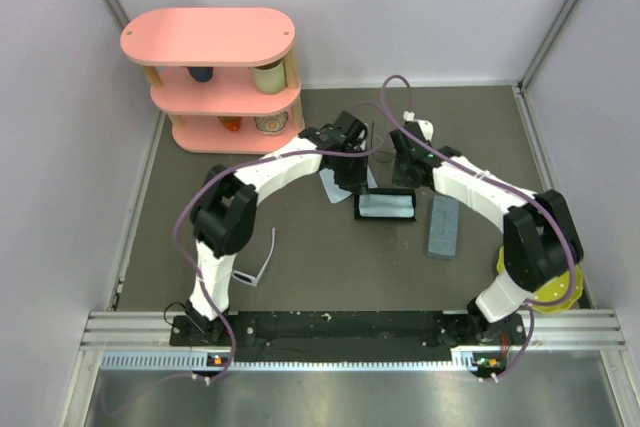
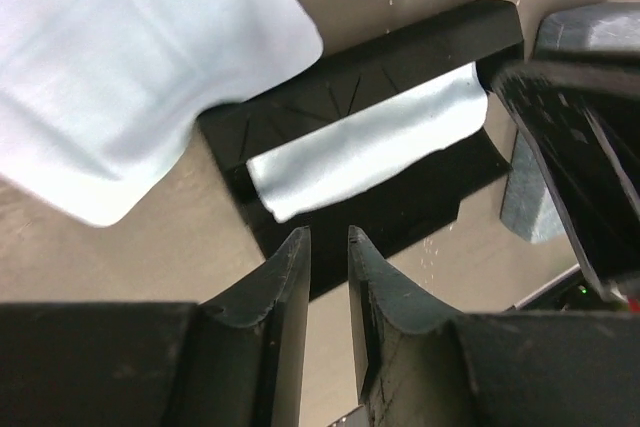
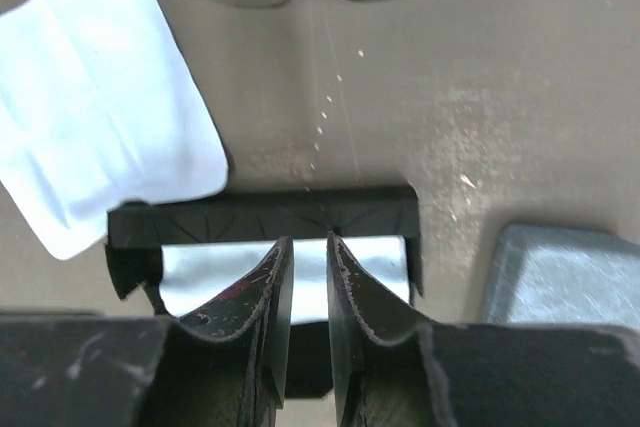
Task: Organize the sunglasses
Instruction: Smooth out the folded cleaning cloth near the sunglasses case, then rotate the opened sunglasses case at the center of the board.
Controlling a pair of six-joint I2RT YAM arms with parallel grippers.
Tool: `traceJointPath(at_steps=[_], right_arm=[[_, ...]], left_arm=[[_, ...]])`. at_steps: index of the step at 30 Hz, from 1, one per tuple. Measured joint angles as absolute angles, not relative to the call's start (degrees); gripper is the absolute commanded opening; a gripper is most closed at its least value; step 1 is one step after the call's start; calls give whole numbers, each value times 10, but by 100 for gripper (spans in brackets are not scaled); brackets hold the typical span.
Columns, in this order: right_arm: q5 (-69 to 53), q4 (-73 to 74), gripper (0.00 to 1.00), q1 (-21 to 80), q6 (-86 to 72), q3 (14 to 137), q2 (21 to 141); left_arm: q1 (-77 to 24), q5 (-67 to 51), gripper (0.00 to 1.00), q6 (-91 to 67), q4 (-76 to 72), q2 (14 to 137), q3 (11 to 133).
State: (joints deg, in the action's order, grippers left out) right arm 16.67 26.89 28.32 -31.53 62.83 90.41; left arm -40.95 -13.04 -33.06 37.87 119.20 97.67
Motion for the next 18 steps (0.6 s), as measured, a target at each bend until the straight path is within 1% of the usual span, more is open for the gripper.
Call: traceJointPath(at_steps=[9,11,15,18], right_arm=[[126,263,20,283,-305,752,1043],[110,258,18,283,-298,773,1076],[79,260,18,288,-283,781,1117],[62,263,16,296,-270,774,1122]], left_arm=[[-319,-138,29,-337,331,1061,811],[-297,-135,29,-338,329,1040,774],[-269,-129,29,-338,327,1008,721],[-261,-128,29,-334,326,990,700]])
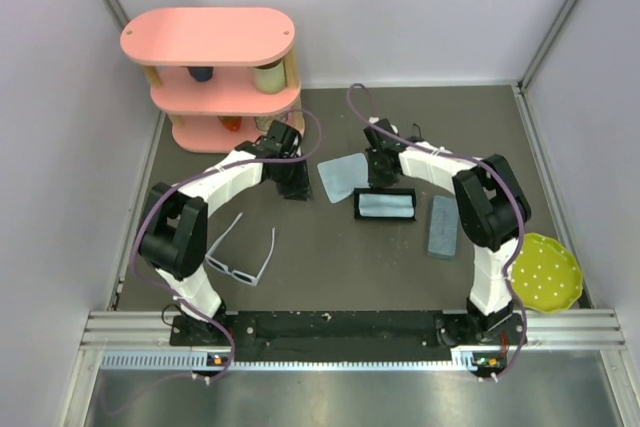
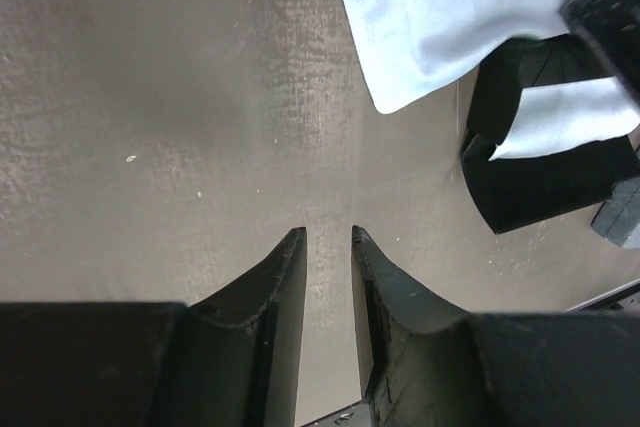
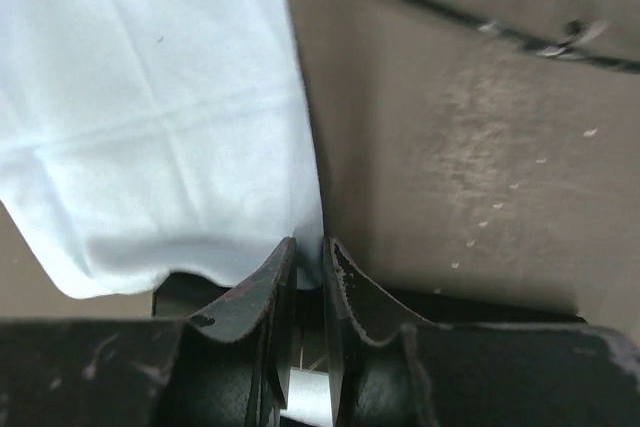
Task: Organize the sunglasses
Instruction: Rotate the opened sunglasses case at the center of the board.
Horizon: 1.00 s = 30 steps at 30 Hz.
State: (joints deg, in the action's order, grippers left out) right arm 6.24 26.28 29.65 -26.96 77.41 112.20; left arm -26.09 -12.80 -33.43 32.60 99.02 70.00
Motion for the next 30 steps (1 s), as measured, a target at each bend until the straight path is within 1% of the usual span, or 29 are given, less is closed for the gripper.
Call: traceJointPath(at_steps=[3,11,17,22,23,24,25,27,30], right_arm=[[62,254,15,319,-260,760,1119],[47,232,16,389,-249,682,1066],[21,234,18,409,-239,617,1014],[8,267,26,410,-236,588,983],[6,273,29,410,-236,588,983],[3,278,36,411,-237,591,983],[1,285,39,412,-238,595,983],[2,303,45,417,-243,614,983],[10,316,49,438,-257,674,984]], left_arm=[[-253,-129,29,-328,322,984,698],[-240,-139,31,-312,313,983,698],[-233,-147,34,-300,312,983,697],[-223,-139,43,-294,313,983,695],[-221,-135,47,-293,314,982,694],[-216,-126,49,-292,316,980,691],[-211,-120,51,-290,318,977,687],[-199,-104,55,-288,323,967,679],[-169,-75,60,-285,337,934,662]])
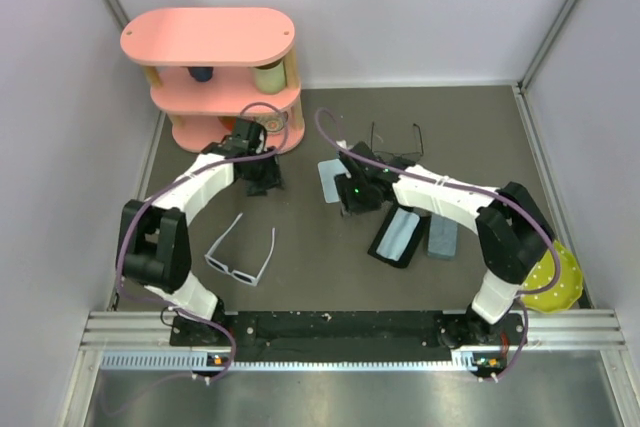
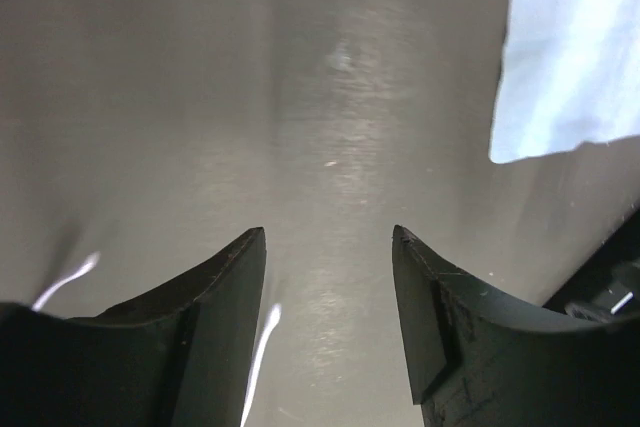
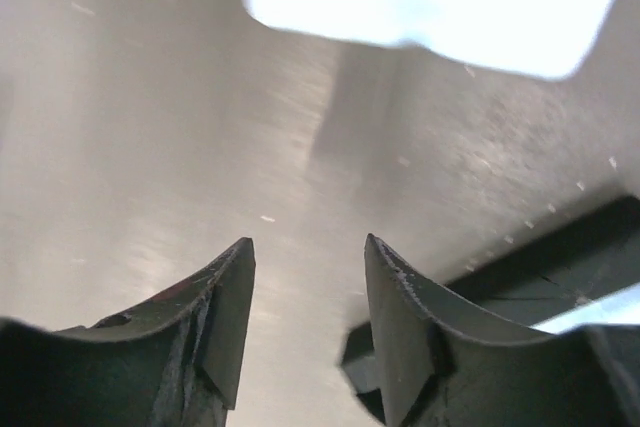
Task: Organize the sunglasses
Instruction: Rotate the opened sunglasses case at the center of the board, then pick up the right temple of the sunglasses from the corner of the board.
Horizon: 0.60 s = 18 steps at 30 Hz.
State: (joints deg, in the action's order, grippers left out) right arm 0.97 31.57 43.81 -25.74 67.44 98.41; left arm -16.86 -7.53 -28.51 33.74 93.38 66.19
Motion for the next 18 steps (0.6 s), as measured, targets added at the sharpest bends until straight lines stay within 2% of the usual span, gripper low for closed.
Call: traceJointPath(at_steps=[5,9,18], right_arm=[[22,316,51,481,-296,768,1006],[30,334,51,531,-341,812,1046],[22,376,53,662,-433,877,1152]], left_arm=[[-124,-11,73,-281,358,865,647],[-103,49,91,-274,371,806,645],[-63,130,94,-275,376,698,599]])
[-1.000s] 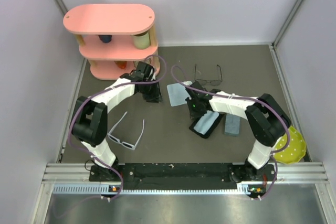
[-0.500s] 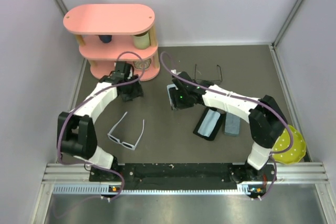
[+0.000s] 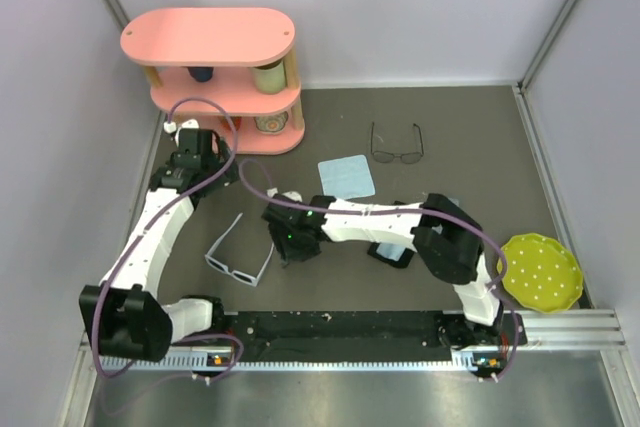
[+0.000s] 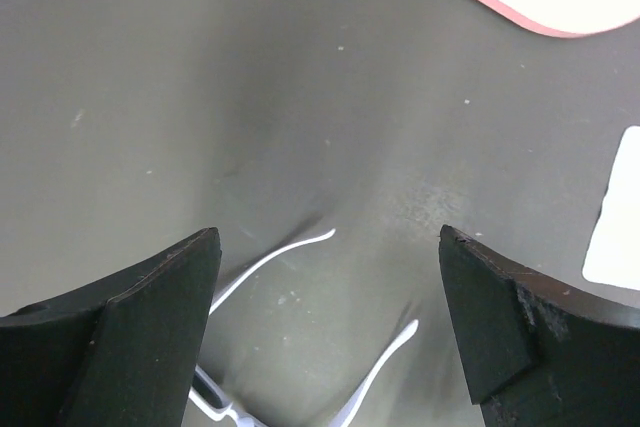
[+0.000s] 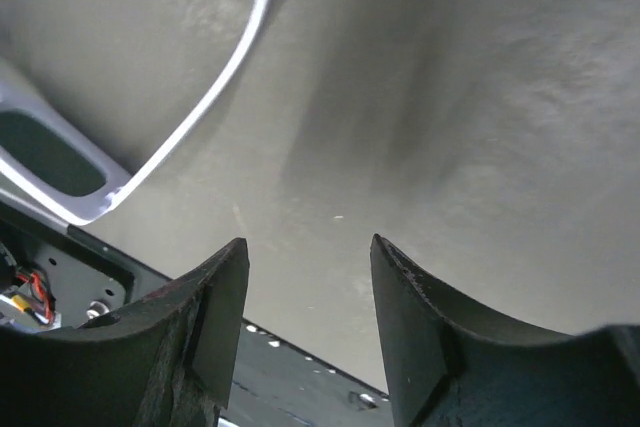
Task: Organize the sunglasses
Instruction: Pick up the right temple of the sunglasses from the corner of the board.
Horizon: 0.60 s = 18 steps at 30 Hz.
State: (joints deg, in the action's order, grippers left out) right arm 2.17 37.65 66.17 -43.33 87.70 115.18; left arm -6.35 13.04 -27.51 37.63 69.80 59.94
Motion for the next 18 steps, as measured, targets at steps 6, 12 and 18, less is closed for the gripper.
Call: traceJointPath(at_steps=[6,12,18], right_arm=[[9,387,53,685,-474,933,1187],[-1,385,53,682,-533,985,1215],[-20,387,49,682,-584,1002,1259]], left_arm=[[-40,172,93,-310,381,643,557],[16,201,93,-363,398,590,524],[42,211,93,-386,417,579,525]])
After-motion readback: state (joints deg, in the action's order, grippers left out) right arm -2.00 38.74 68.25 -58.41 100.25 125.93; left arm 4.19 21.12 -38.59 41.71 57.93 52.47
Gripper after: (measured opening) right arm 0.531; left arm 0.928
